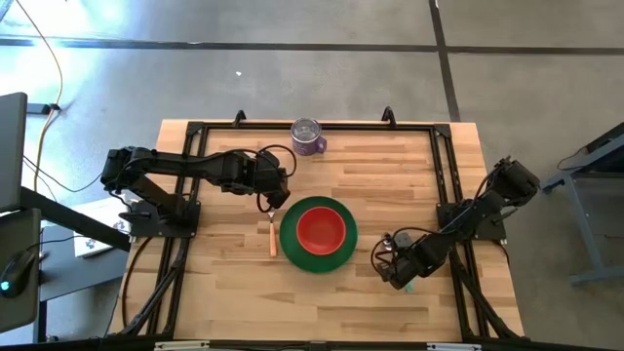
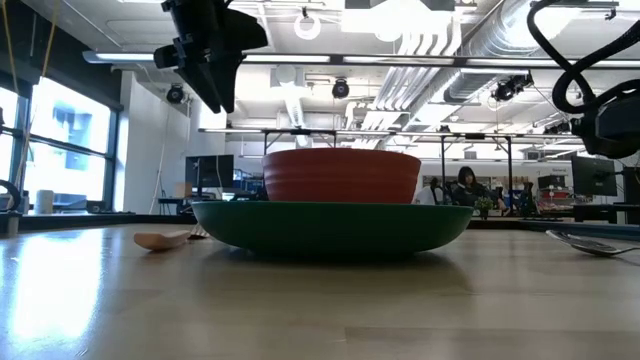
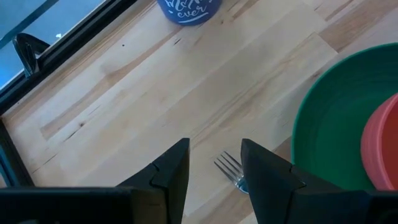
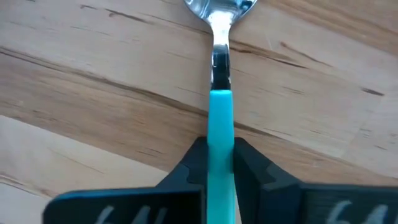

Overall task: Set table place
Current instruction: Put the blue spoon into the orange bowl on the green plate

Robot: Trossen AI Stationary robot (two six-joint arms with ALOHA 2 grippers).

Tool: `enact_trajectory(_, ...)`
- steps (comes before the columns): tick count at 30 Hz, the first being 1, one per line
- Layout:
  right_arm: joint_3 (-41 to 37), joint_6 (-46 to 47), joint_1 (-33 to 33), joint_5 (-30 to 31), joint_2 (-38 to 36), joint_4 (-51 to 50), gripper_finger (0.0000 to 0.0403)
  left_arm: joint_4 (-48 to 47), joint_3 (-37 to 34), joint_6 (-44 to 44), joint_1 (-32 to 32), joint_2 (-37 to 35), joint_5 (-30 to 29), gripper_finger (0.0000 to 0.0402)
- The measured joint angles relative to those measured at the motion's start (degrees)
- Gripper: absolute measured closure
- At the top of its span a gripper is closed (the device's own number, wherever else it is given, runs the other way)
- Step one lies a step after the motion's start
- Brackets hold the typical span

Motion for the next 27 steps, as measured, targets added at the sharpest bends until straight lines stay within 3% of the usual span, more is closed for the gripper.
enact_trajectory(6,3.72,-0.89,-0.42,0.78,-1.98,-5.98,0.0389,-0.08,0.0,0.37,0.0,0.0,0.0,0.027)
enact_trajectory(11,13.47,-8.42,-3.97,-0.96,-5.84,-14.19,0.0389,-0.21,0.0,0.47,0.0,-0.02,0.05,0.027)
enact_trajectory(18,32.18,-28.83,-13.98,-0.78,-5.94,-33.47,0.0389,-0.71,0.0,1.6,0.0,-0.02,0.59,0.0271)
enact_trajectory(23,42.35,-45.95,-23.19,-1.12,-3.46,-36.26,0.0389,-1.65,0.0,2.21,0.0,-0.02,0.86,0.027)
enact_trajectory(27,49.93,-58.88,-29.02,-4.49,3.19,-37.05,0.0389,-3.92,0.0,2.22,0.0,-0.02,0.85,0.027)
